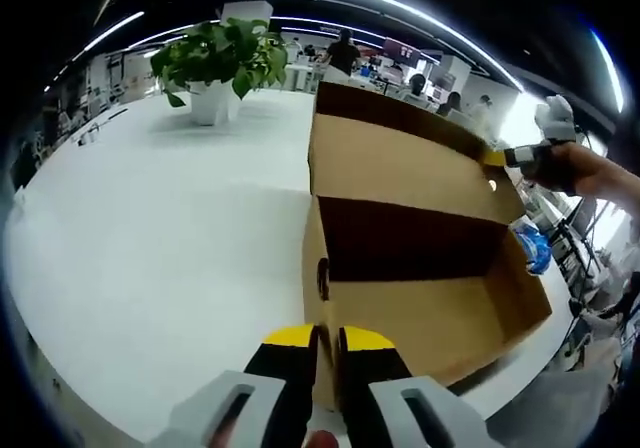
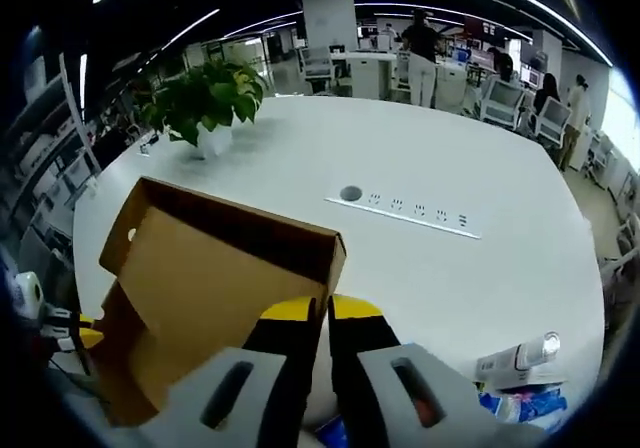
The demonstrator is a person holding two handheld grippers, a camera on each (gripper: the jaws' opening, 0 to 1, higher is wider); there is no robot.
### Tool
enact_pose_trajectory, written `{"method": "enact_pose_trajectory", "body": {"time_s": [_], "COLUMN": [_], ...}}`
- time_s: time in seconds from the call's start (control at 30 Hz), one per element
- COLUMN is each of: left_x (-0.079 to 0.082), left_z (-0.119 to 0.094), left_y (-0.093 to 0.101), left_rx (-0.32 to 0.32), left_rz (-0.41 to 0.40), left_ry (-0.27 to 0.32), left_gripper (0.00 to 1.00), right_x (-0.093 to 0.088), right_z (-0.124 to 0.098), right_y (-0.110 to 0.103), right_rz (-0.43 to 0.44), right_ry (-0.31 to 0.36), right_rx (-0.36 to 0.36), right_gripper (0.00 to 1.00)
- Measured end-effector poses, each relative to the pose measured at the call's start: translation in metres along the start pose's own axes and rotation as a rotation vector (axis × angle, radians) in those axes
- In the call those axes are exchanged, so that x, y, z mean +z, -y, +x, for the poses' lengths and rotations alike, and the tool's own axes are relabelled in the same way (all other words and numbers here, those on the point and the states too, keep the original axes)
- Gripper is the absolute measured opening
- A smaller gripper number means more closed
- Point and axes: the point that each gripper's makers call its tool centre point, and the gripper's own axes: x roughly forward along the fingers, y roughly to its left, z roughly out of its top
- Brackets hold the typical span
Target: Operate the shoe box by opening the lid, removing the specified soft item, and placing it in the target area until the item is outside and the box remains undamaged.
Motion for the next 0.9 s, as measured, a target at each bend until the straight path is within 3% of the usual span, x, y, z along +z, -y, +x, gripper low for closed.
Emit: {"method": "enact_pose_trajectory", "body": {"time_s": [0.9], "left_x": [0.009], "left_z": [0.008], "left_y": [0.002], "left_rx": [0.013], "left_rz": [-0.049], "left_ry": [0.014], "left_gripper": [0.08], "right_x": [0.020], "right_z": [-0.050], "right_y": [-0.021], "right_rz": [-0.091], "right_ry": [0.112], "right_rx": [0.011], "right_gripper": [0.01]}}
